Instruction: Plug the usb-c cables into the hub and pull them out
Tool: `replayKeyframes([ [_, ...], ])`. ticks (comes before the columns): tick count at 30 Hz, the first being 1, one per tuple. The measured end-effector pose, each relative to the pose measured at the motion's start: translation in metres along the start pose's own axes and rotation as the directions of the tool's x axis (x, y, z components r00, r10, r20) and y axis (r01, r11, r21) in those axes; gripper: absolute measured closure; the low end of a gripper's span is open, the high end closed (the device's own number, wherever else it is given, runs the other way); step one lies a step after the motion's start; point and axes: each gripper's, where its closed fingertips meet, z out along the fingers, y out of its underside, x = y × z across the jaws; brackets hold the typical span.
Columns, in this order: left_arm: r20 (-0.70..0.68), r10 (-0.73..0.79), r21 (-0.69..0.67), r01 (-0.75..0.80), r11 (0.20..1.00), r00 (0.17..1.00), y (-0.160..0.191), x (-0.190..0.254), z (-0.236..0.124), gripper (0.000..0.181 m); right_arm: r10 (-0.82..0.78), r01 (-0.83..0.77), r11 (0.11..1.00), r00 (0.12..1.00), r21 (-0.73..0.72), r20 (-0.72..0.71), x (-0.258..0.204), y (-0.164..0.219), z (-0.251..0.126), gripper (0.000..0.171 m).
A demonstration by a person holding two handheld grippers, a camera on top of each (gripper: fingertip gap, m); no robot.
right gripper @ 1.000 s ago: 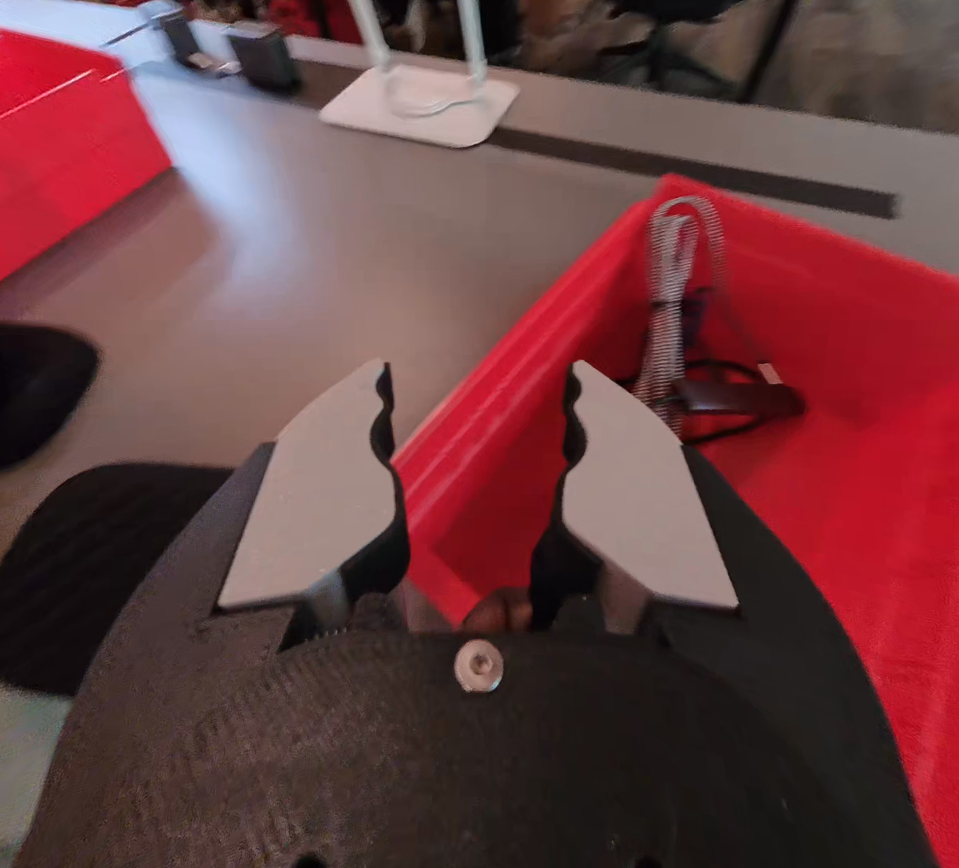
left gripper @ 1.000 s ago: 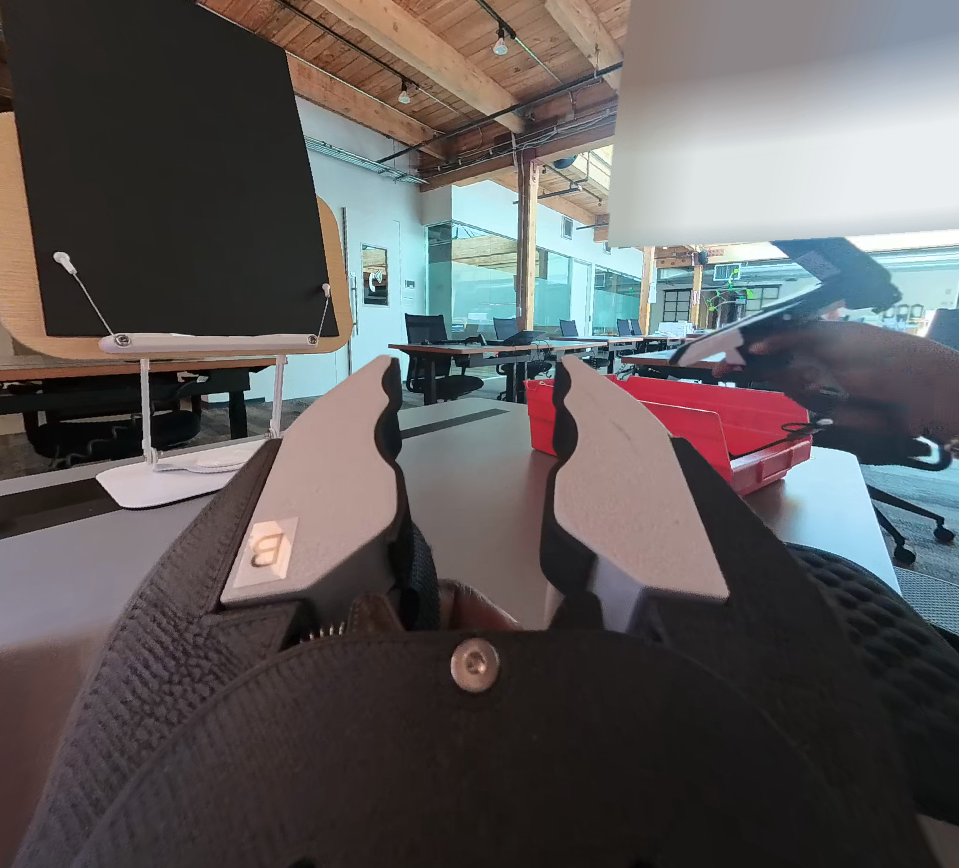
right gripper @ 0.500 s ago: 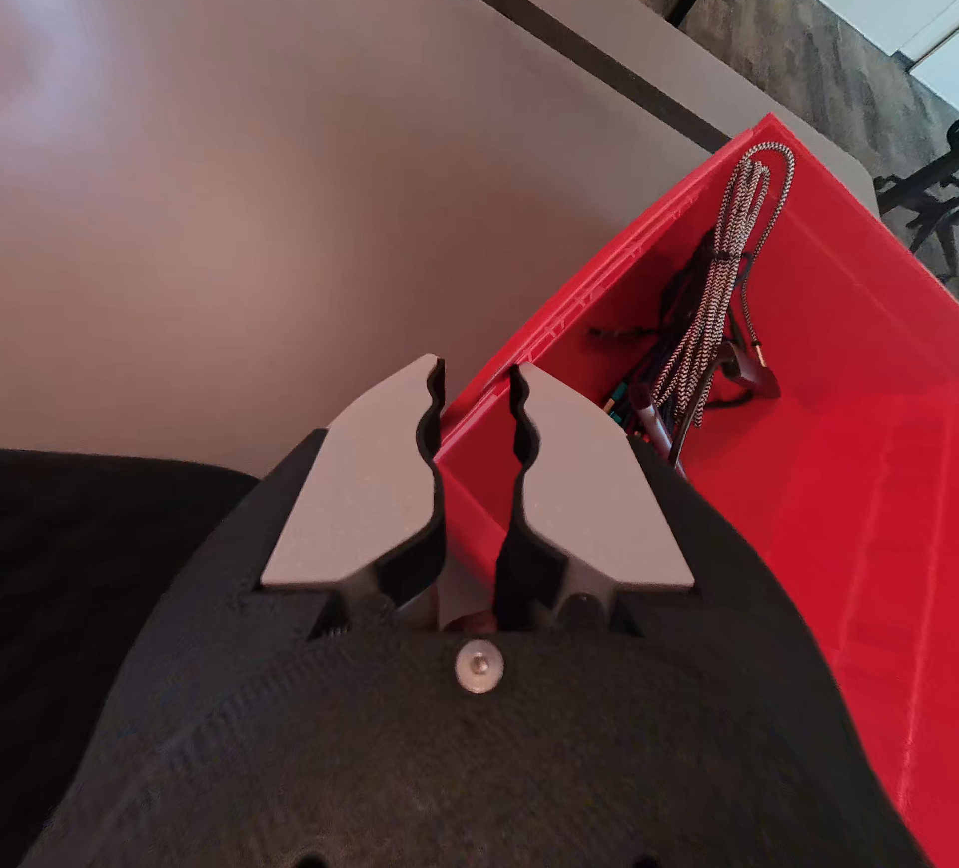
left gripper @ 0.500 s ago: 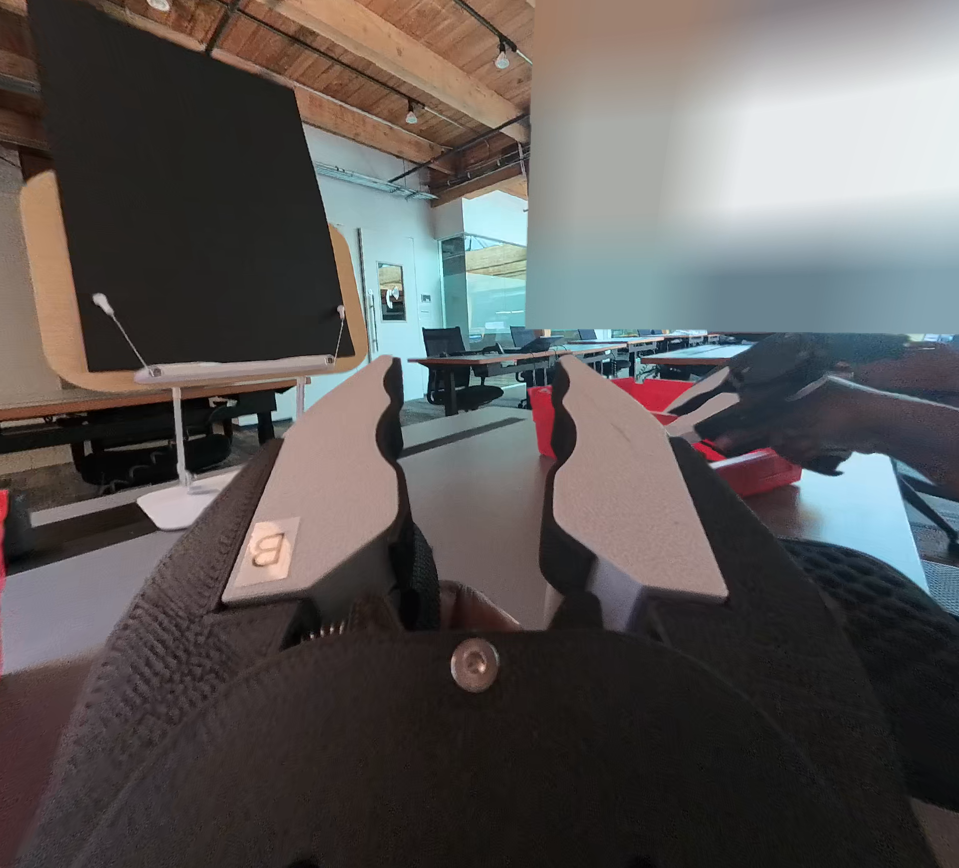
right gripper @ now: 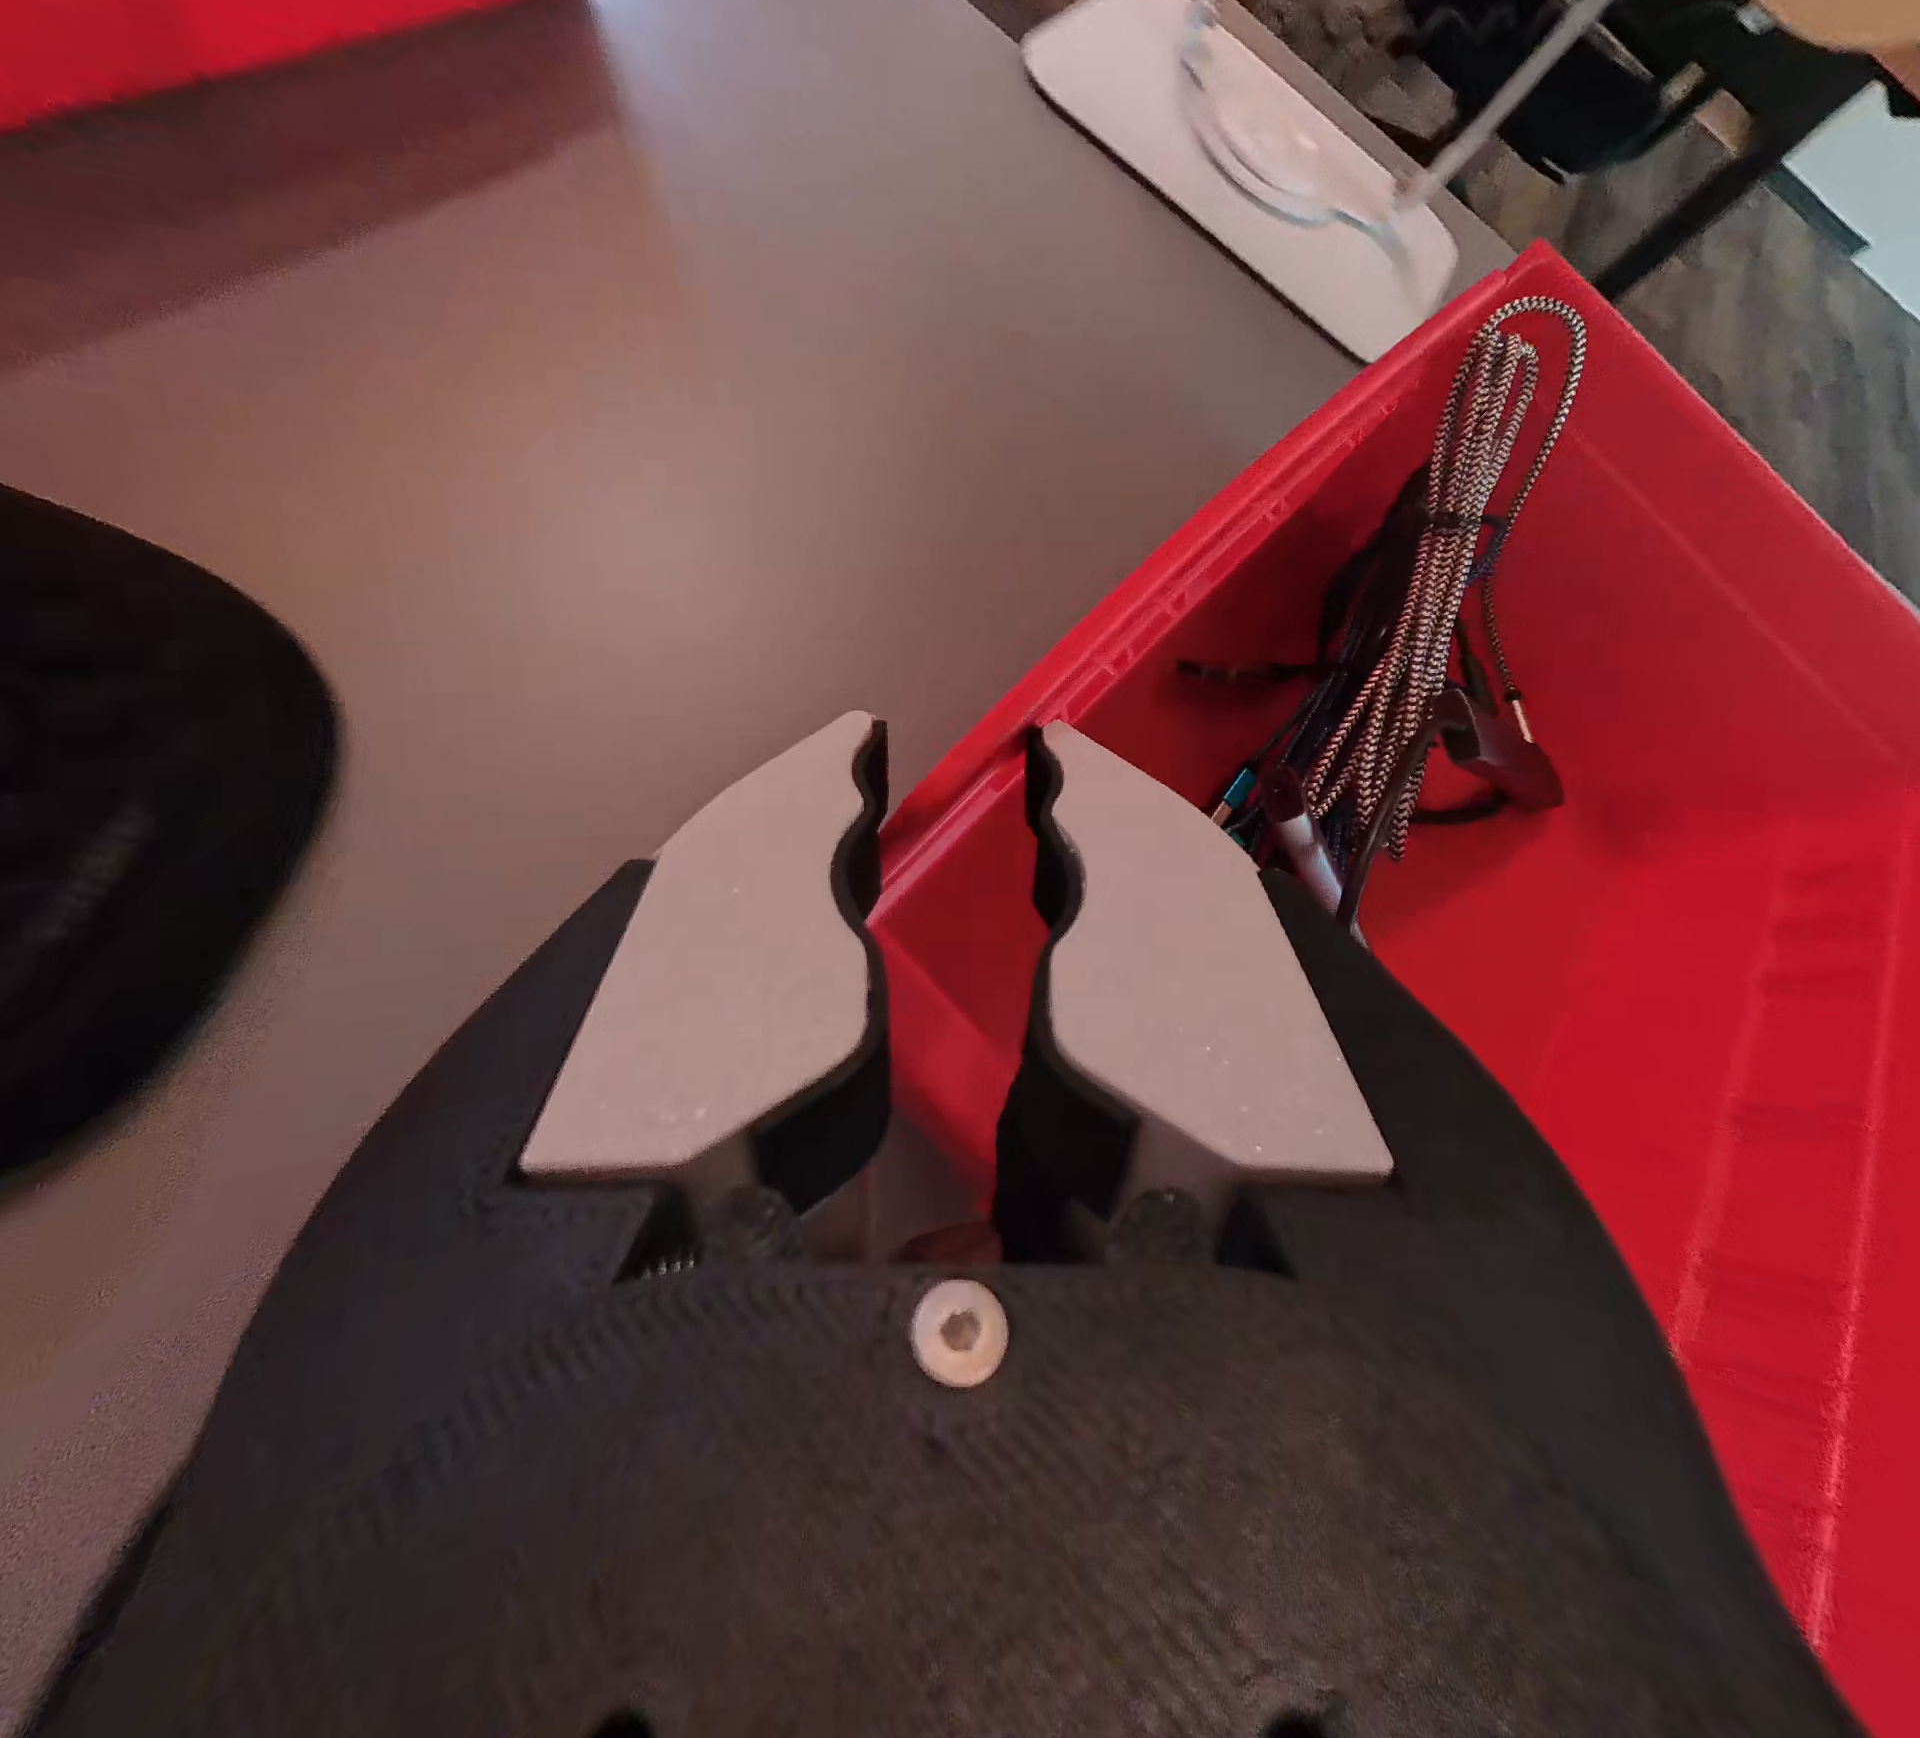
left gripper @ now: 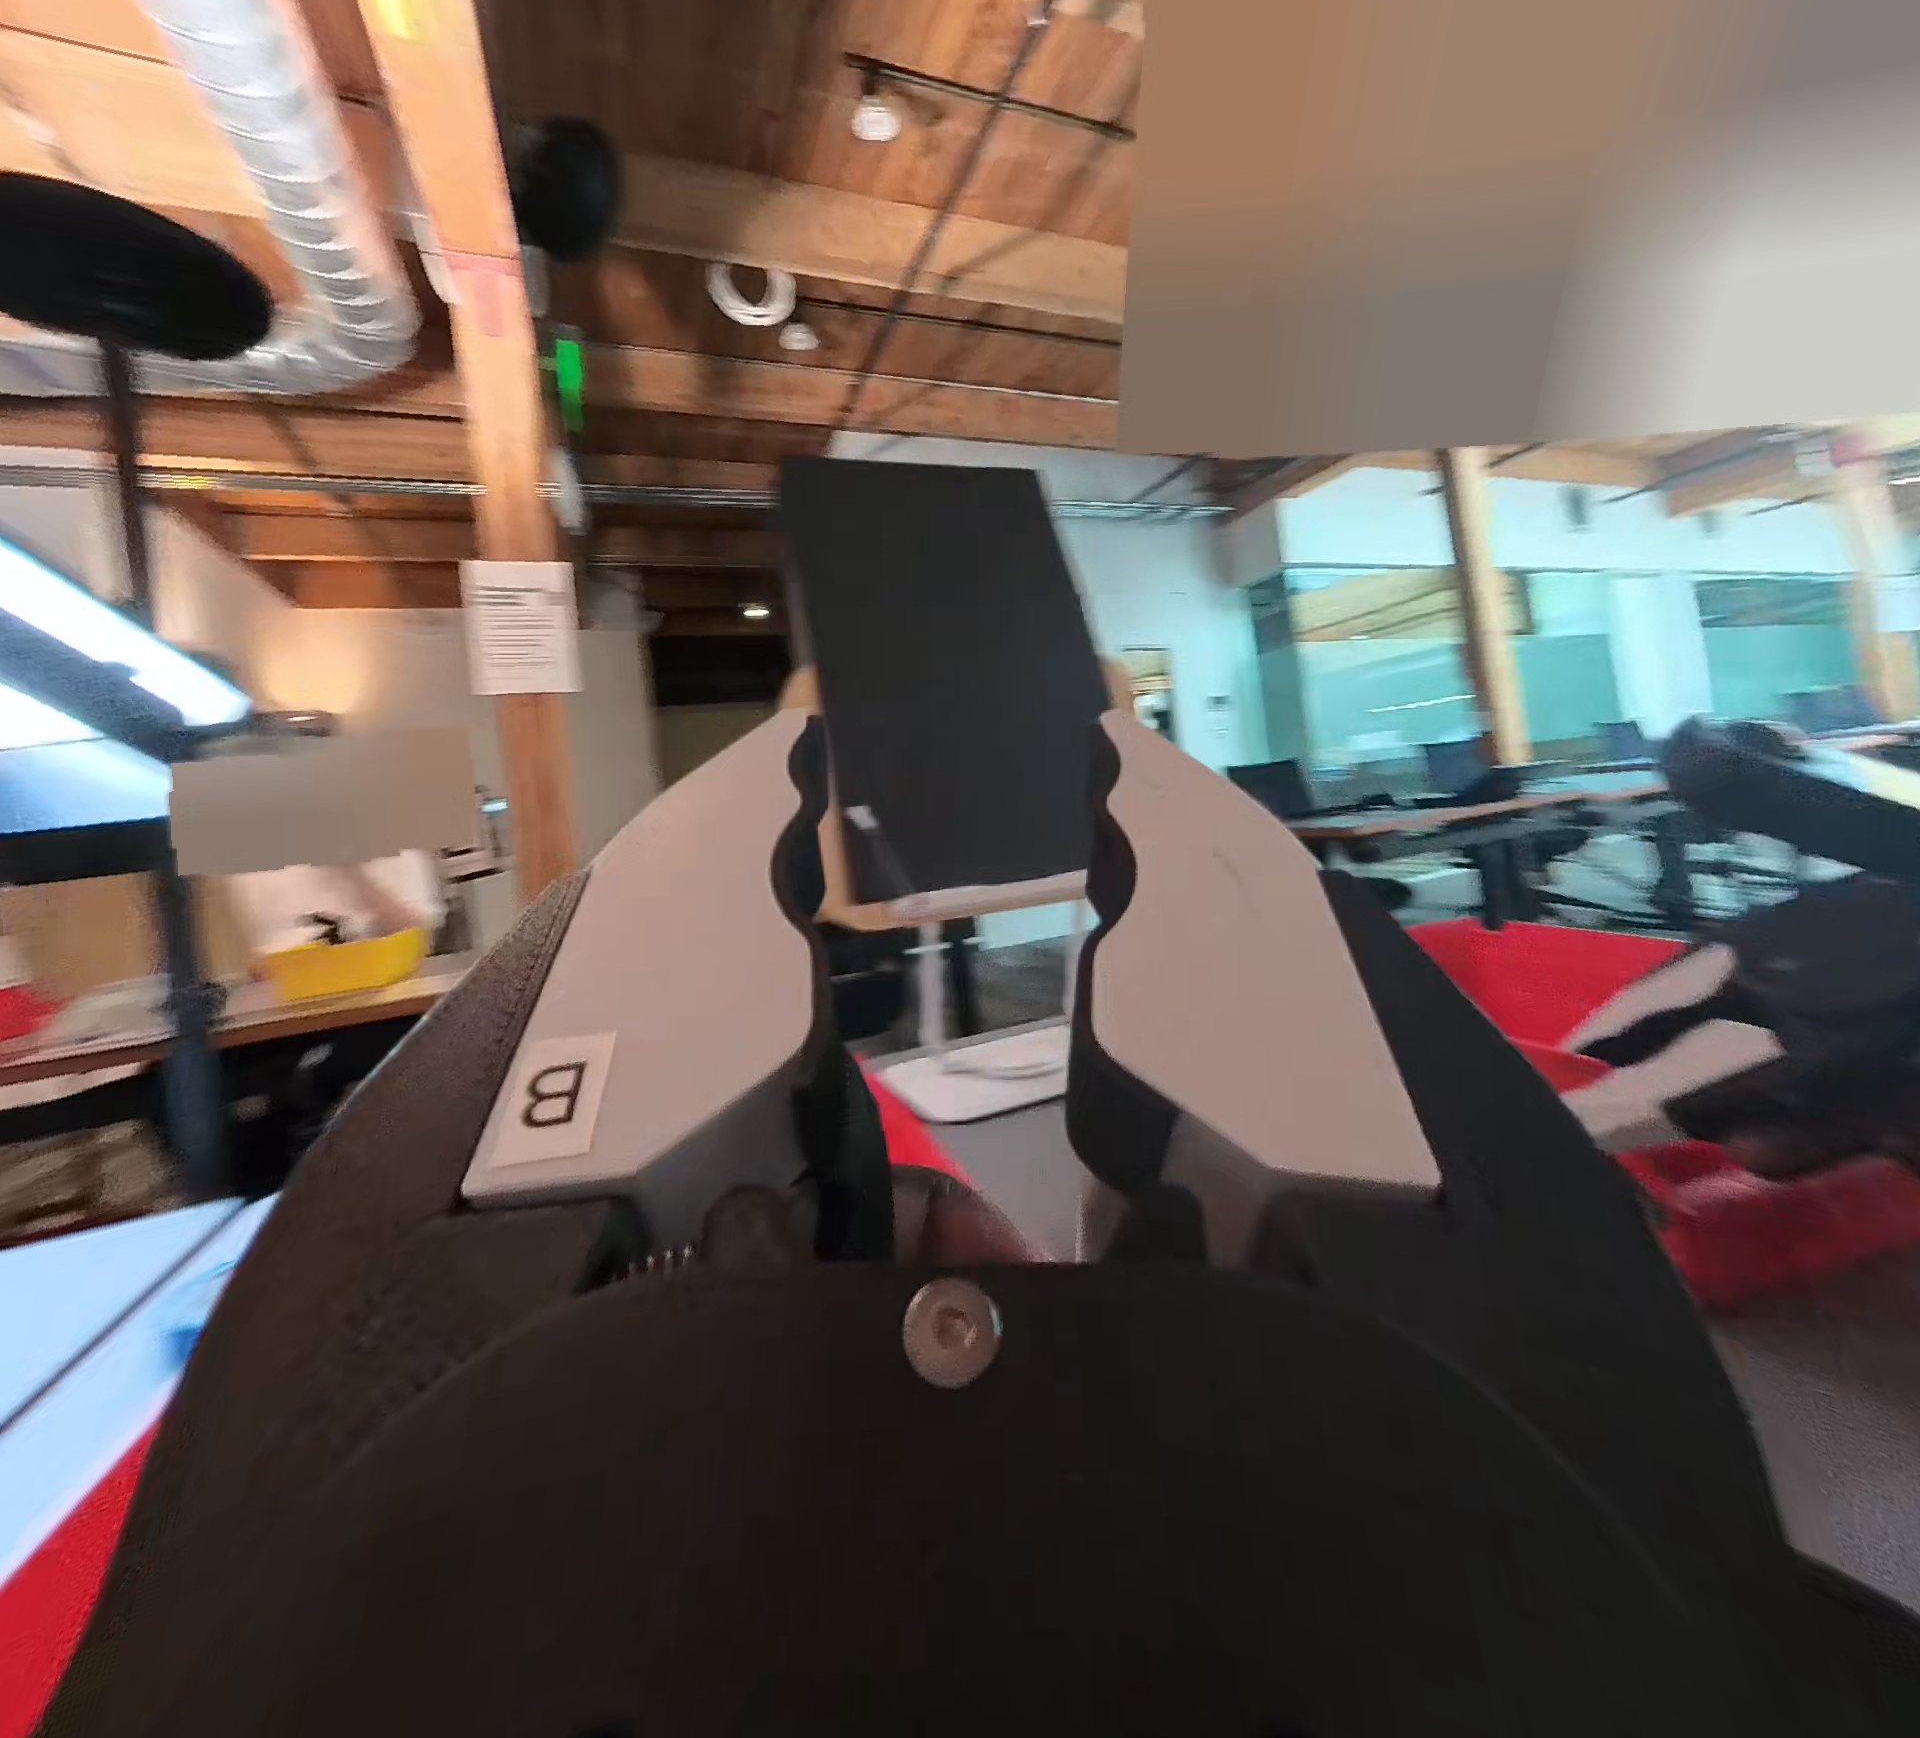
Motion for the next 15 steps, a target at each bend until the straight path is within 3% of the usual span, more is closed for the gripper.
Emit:
replayKeyframes([
  [5,0.202,0.055,-0.016,-0.053,0.998,0.978,-0.011,-0.061,-0.033,0.136,-0.087,0.078,0.994,0.989,0.074,0.122,-0.071,-0.039,0.010,0.147],
  [11,0.304,0.104,-0.048,-0.093,0.994,0.947,-0.016,-0.092,-0.057,0.136,-0.278,0.257,0.958,0.943,0.130,0.184,-0.127,-0.073,0.022,0.150],
  [15,0.334,0.130,-0.071,-0.113,0.991,0.934,-0.016,-0.101,-0.064,0.136,-0.290,0.241,0.952,0.908,0.190,0.302,-0.154,-0.092,0.032,0.149],
])
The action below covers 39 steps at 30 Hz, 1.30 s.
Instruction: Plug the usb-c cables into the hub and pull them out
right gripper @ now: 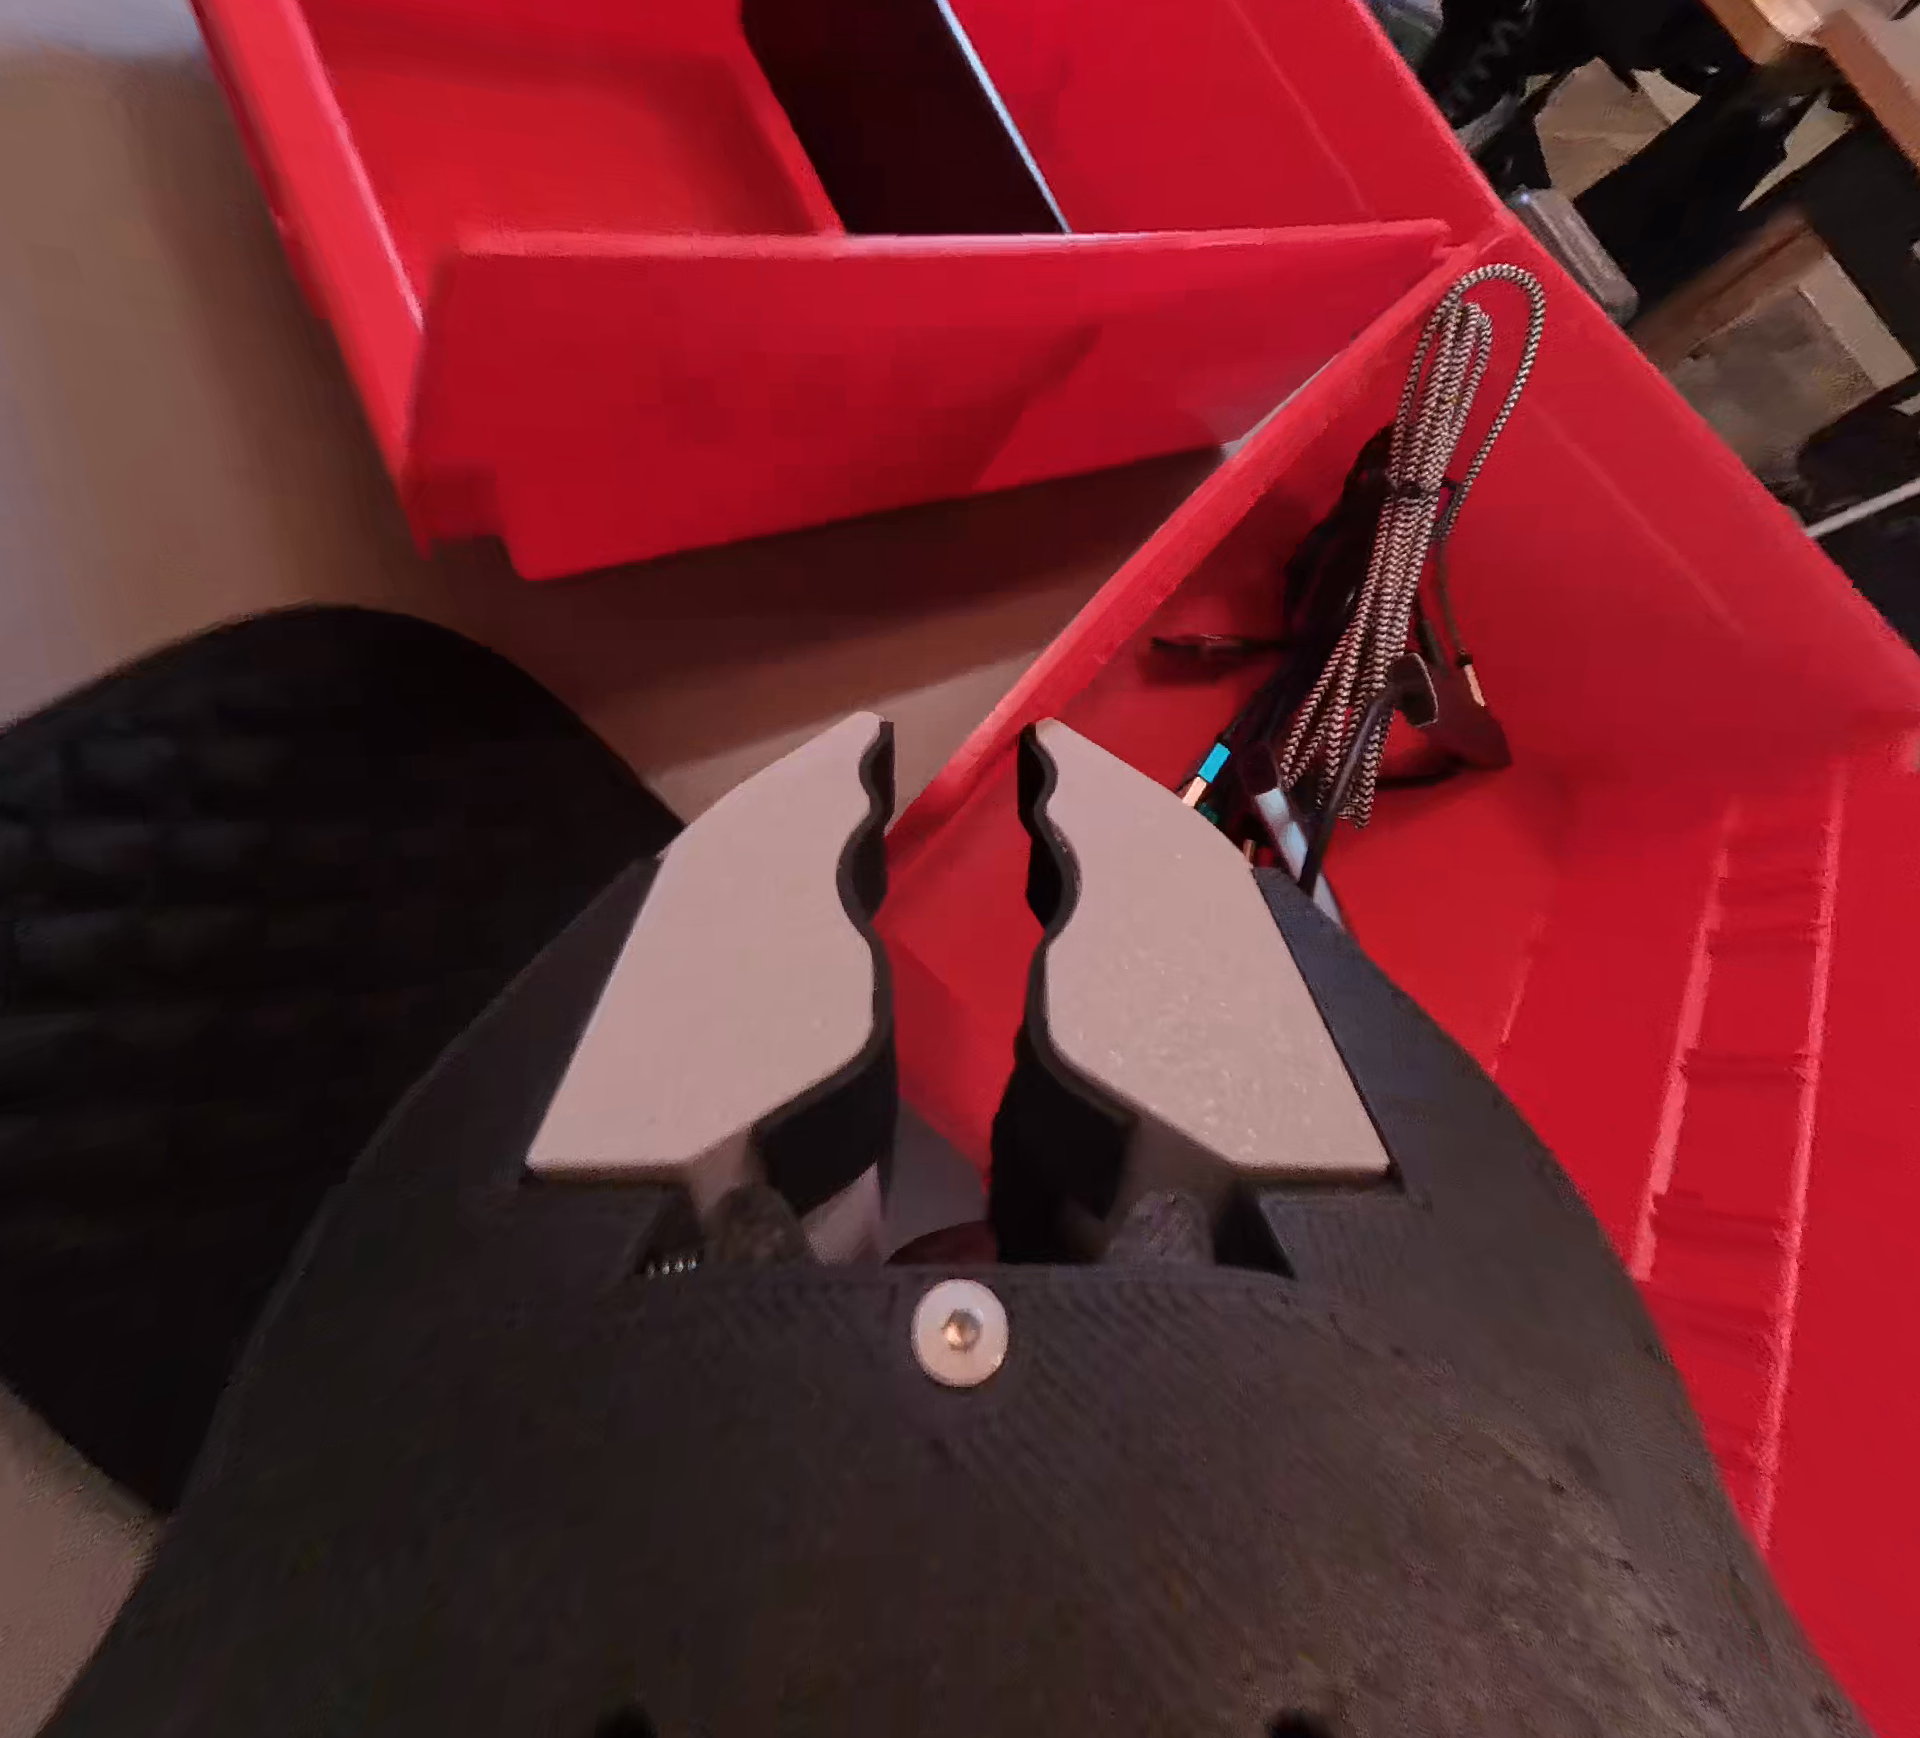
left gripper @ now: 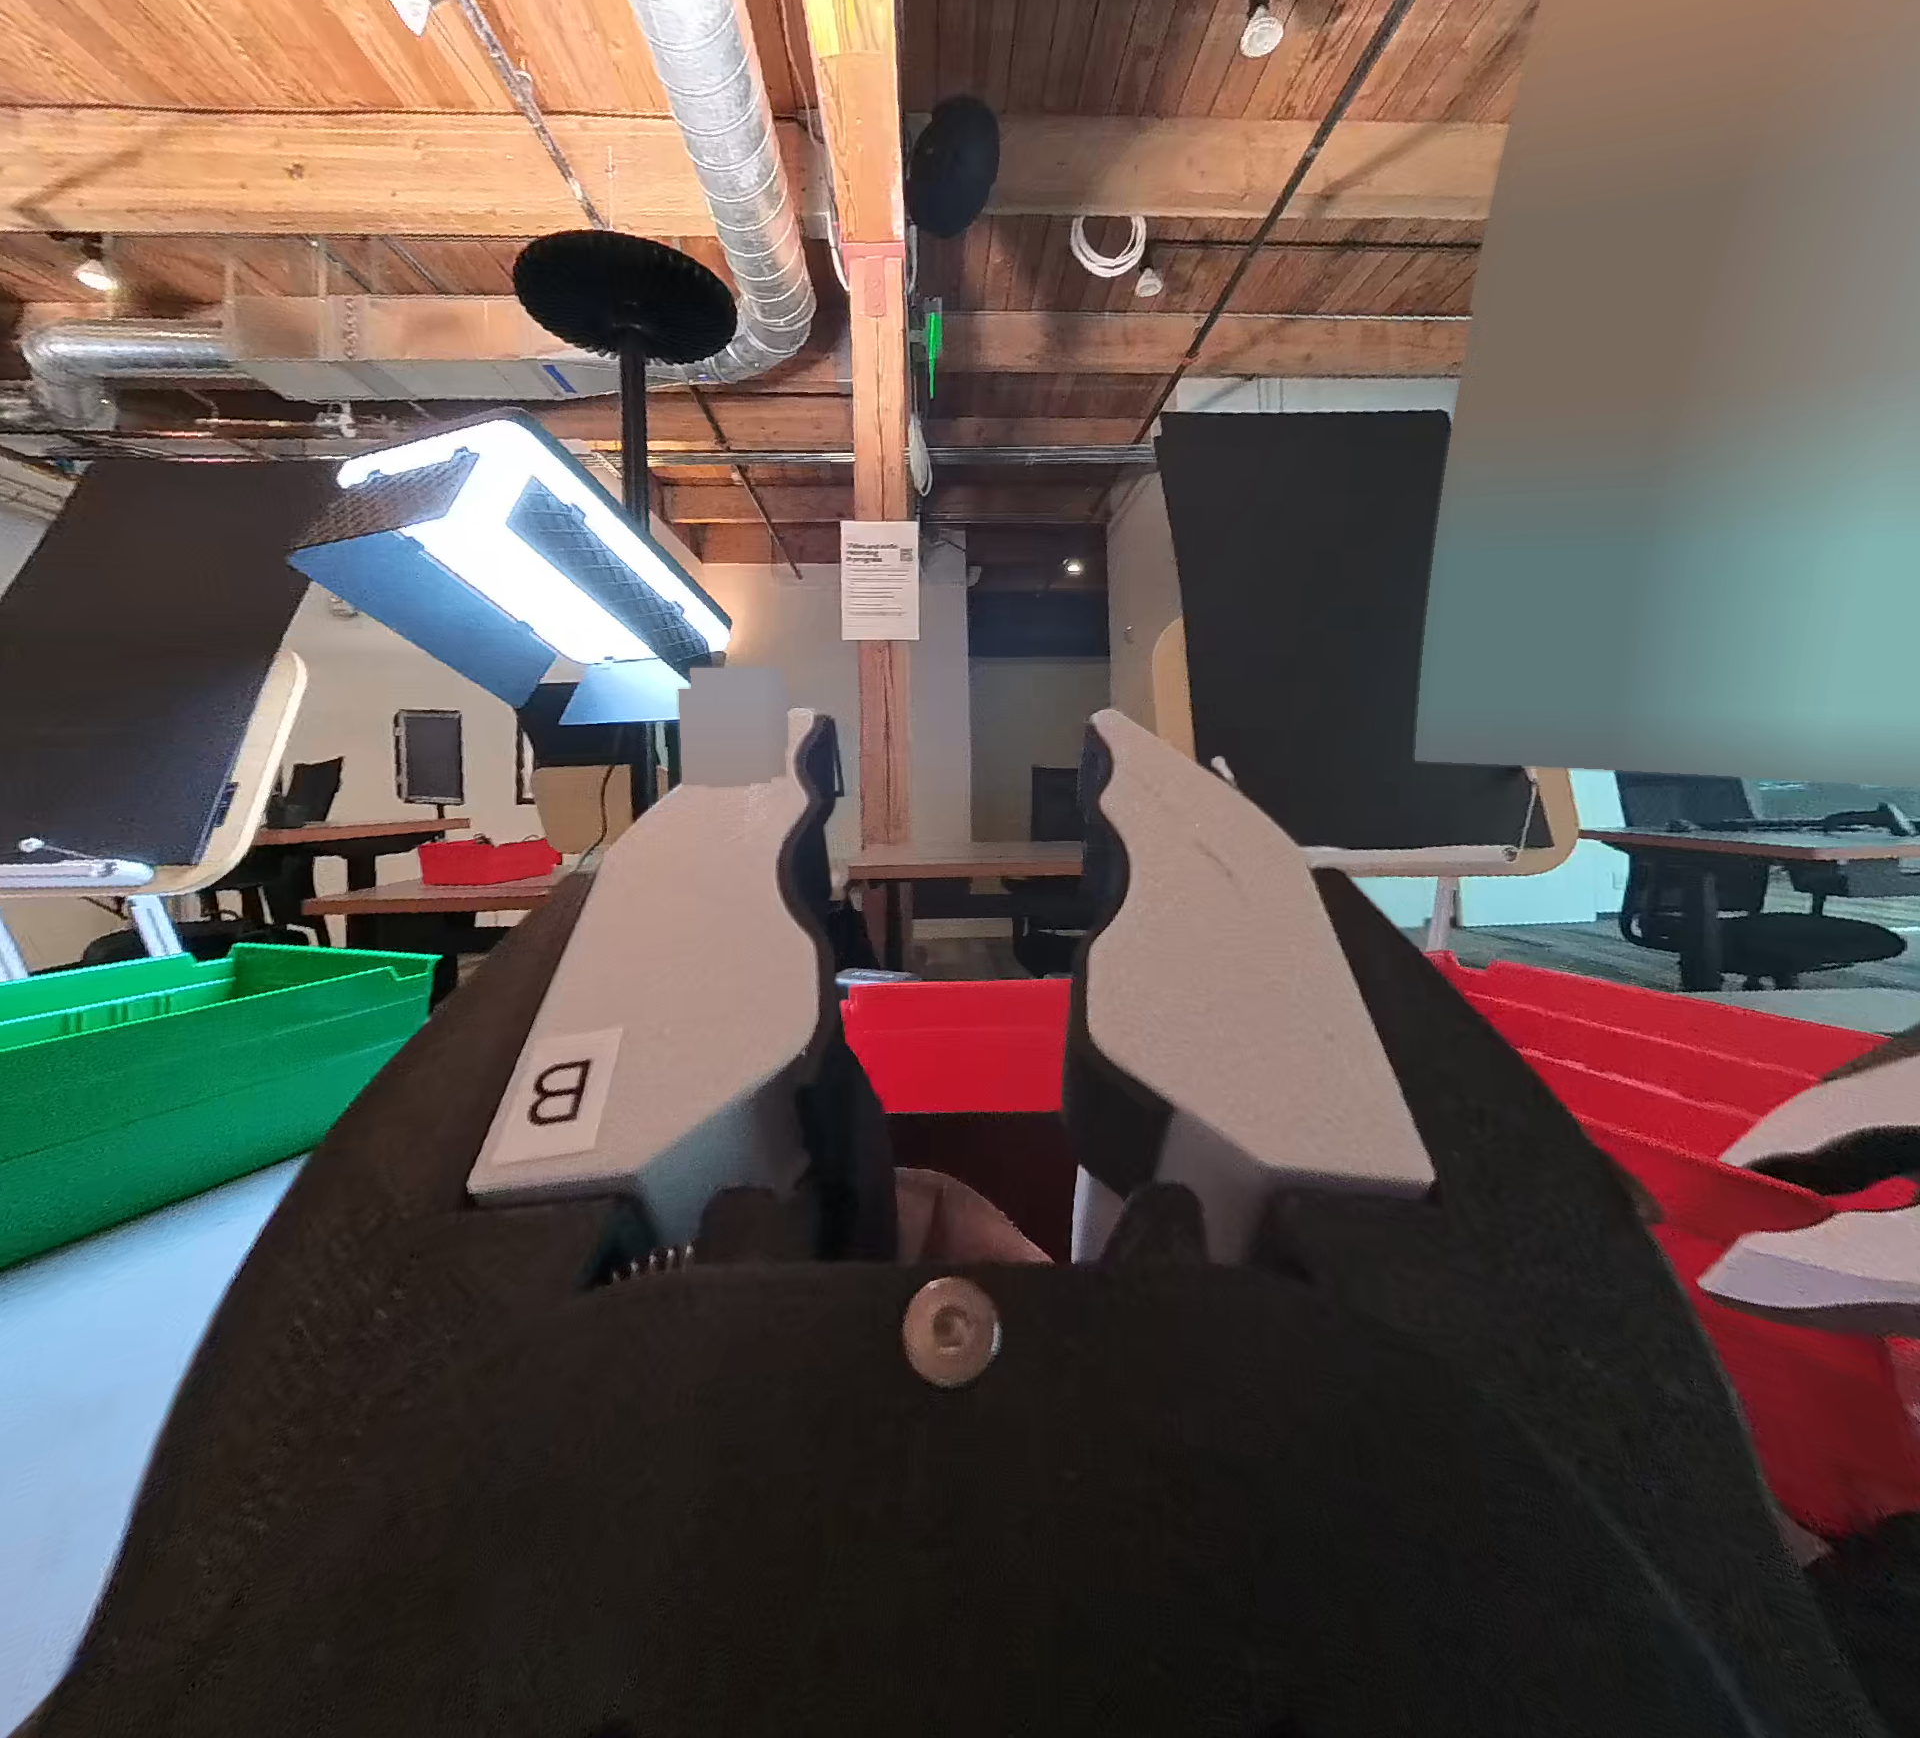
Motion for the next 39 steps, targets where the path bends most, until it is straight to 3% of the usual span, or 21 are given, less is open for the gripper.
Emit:
replayKeyframes([
  [5,0.043,0.061,-0.066,-0.058,0.996,0.997,0.011,-0.016,-0.003,0.136,-0.071,0.070,0.997,0.997,0.018,0.039,-0.007,-0.019,0.022,0.147],
  [12,0.040,0.086,-0.368,-0.065,0.927,0.996,0.063,-0.040,-0.013,0.130,-0.035,0.027,0.995,0.996,0.097,0.082,-0.007,-0.043,0.053,0.147],
  [16,-0.004,0.066,-0.609,-0.055,0.792,0.998,0.111,-0.040,-0.026,0.122,-0.013,-0.005,0.987,0.994,0.161,0.110,-0.009,-0.053,0.063,0.147],
  [20,0.006,0.212,-0.769,-0.131,0.626,0.977,0.147,-0.053,-0.040,0.121,-0.036,0.006,0.979,0.989,0.205,0.141,-0.013,-0.061,0.070,0.147],
  [22,0.022,0.249,-0.790,-0.136,0.598,0.968,0.150,-0.058,-0.042,0.121,-0.049,0.013,0.976,0.986,0.220,0.159,-0.015,-0.065,0.074,0.147],
  [26,0.080,0.164,-0.794,-0.036,0.606,0.983,0.153,-0.060,-0.045,0.122,0.000,-0.046,0.970,0.982,0.241,0.190,-0.016,-0.070,0.079,0.147],
  [27,0.090,0.175,-0.801,-0.033,0.597,0.980,0.156,-0.065,-0.047,0.131,0.027,-0.074,0.968,0.981,0.241,0.194,-0.015,-0.069,0.079,0.147],
  [28,0.090,0.201,-0.816,-0.044,0.576,0.975,0.160,-0.071,-0.053,0.157,0.051,-0.098,0.965,0.980,0.242,0.193,-0.014,-0.068,0.077,0.147],
  [30,0.105,0.177,-0.834,-0.011,0.552,0.979,0.161,-0.074,-0.059,0.170,0.092,-0.129,0.965,0.981,0.228,0.168,-0.010,-0.063,0.072,0.143],
  [33,0.099,0.202,-0.891,-0.003,0.454,0.974,0.151,-0.079,-0.078,0.173,0.139,-0.155,0.963,0.986,0.219,0.087,-0.005,-0.057,0.055,0.141],
  [36,0.044,0.193,-0.928,-0.031,0.371,0.980,0.137,-0.074,-0.097,0.170,0.172,-0.185,0.933,0.983,0.309,0.069,-0.015,-0.068,0.027,0.144],
  [39,0.058,0.223,-0.898,-0.047,0.438,0.973,0.122,-0.080,-0.095,0.146,0.199,-0.252,0.888,0.965,0.386,0.172,-0.045,-0.086,0.005,0.137],
])
